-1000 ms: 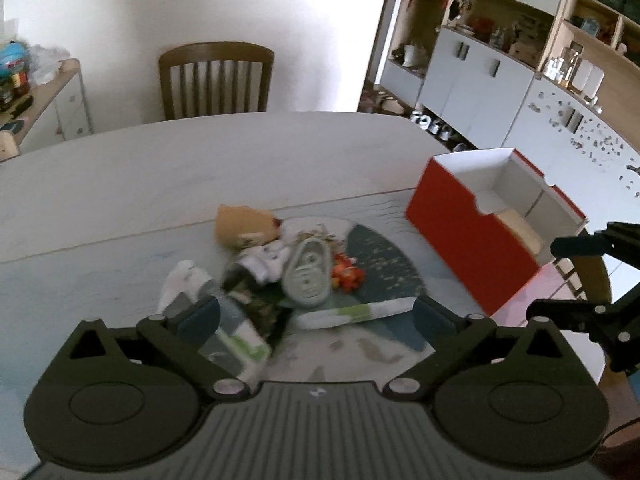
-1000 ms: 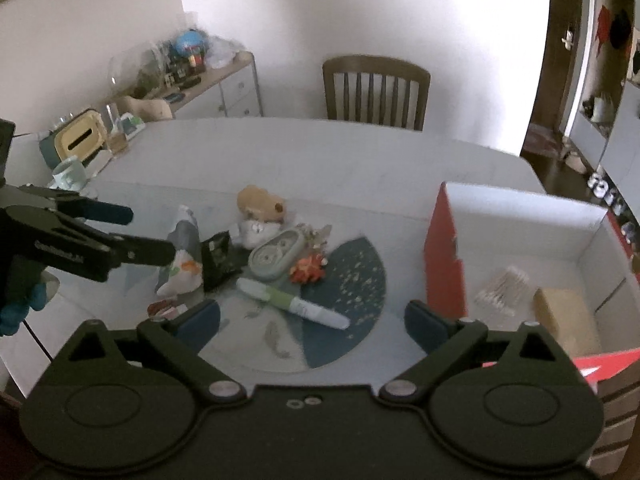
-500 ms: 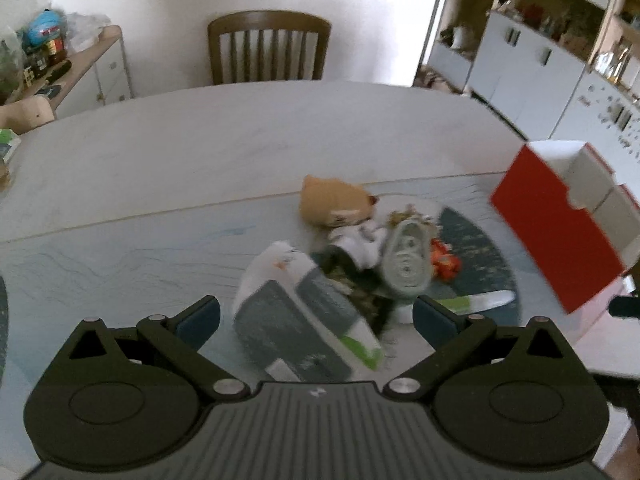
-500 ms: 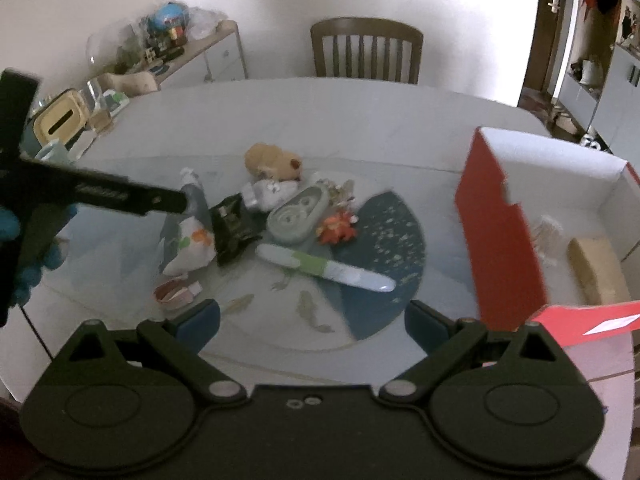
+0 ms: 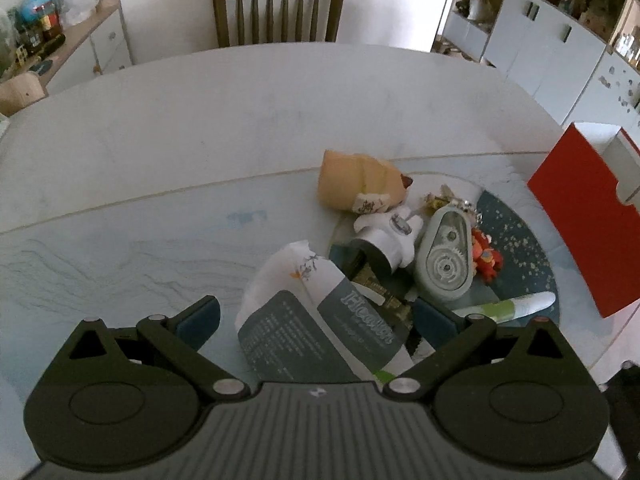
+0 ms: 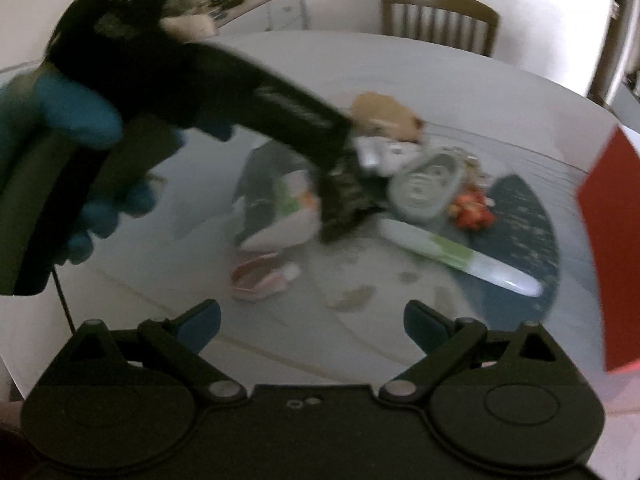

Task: Organize objects
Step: 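Grasp the tissue pack with the left tool while the right tool grasps the pink packet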

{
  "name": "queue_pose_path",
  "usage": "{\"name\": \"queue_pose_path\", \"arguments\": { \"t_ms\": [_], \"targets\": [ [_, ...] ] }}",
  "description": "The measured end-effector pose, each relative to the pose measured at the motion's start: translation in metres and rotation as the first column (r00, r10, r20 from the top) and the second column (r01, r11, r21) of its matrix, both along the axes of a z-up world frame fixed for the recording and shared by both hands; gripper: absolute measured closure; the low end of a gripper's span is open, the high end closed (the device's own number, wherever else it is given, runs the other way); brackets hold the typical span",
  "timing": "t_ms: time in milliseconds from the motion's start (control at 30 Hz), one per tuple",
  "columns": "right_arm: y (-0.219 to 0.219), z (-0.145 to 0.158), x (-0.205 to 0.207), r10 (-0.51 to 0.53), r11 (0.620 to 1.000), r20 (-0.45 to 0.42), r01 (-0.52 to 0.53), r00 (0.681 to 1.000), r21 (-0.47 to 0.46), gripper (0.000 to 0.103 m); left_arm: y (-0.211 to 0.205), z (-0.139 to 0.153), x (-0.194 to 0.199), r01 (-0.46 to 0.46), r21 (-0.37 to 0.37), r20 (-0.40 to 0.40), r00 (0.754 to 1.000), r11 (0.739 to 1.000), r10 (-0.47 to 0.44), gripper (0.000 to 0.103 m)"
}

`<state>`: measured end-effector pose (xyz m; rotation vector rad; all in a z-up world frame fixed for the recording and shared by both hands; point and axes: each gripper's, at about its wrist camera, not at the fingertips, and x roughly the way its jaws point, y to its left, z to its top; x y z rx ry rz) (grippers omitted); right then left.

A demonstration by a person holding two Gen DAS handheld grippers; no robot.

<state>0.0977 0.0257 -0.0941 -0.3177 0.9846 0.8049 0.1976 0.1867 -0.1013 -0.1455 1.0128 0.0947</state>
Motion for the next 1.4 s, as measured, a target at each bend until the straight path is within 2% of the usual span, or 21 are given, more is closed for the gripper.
{"name": "queue_pose_path", "arguments": {
  "t_ms": [267, 500, 667, 767, 867, 933, 1067, 1133, 1200, 1300, 1400],
  "targets": [
    [0.032, -0.019, -0.001, 0.037, 0.999, 0.008, -0.037, 0.999, -0.039, 0.006, 0.010, -0.025, 0.000, -0.018, 0.002, -0.065, 0.998, 1.000, 0.019, 0.000],
    [0.044, -0.029, 0.005, 0.029, 0.998, 0.010, -0.028, 1.000, -0.060, 0.009, 0.028, -0.041, -0.007, -0.058, -0.040, -0.109, 0.993, 0.998, 0.053, 0.000],
    [0.047, -0.035, 0.006, 0.032, 0.997, 0.003, -0.032, 0.999, -0.066, 0.013, 0.033, -0.043, -0.013, -0.049, -0.031, -0.090, 0.995, 0.998, 0.046, 0.001],
    [0.050, -0.037, 0.003, 0.046, 0.996, 0.007, -0.045, 0.999, -0.080, 0.019, 0.036, -0.042, -0.016, -0.051, -0.036, -0.075, 0.996, 0.998, 0.048, 0.003],
    [0.054, -0.039, 0.001, 0.066, 0.994, 0.021, -0.064, 0.998, -0.087, 0.021, 0.035, -0.040, -0.020, -0.044, -0.012, -0.052, 0.998, 0.999, 0.044, 0.018],
    [0.055, -0.040, -0.001, 0.074, 0.993, 0.032, -0.071, 0.997, -0.090, 0.025, 0.034, -0.038, -0.022, -0.035, 0.008, -0.042, 0.999, 0.999, 0.035, 0.035],
    [0.056, -0.040, -0.006, 0.095, 0.992, 0.055, -0.090, 0.994, -0.085, 0.035, 0.040, -0.035, -0.025, -0.029, -0.004, -0.033, 0.999, 1.000, 0.029, 0.045],
    [0.055, -0.040, -0.006, 0.106, 0.992, 0.061, -0.101, 0.992, -0.077, 0.046, 0.041, -0.035, -0.029, -0.028, -0.007, -0.031, 0.999, 1.000, 0.028, 0.051],
    [0.055, -0.039, -0.006, 0.114, 0.991, 0.070, -0.109, 0.991, -0.072, 0.052, 0.042, -0.035, -0.031, -0.029, -0.009, -0.032, 0.999, 1.000, 0.029, 0.053],
    [0.052, -0.039, -0.004, 0.114, 0.992, 0.070, -0.109, 0.991, -0.068, 0.053, 0.041, -0.033, -0.033, -0.033, -0.020, -0.032, 0.999, 0.999, 0.033, 0.061],
    [0.048, -0.036, -0.001, 0.104, 0.993, 0.083, -0.099, 0.991, -0.059, 0.053, 0.041, -0.033, -0.036, -0.036, -0.029, -0.033, 0.999, 0.999, 0.035, 0.062]
  ]
}}
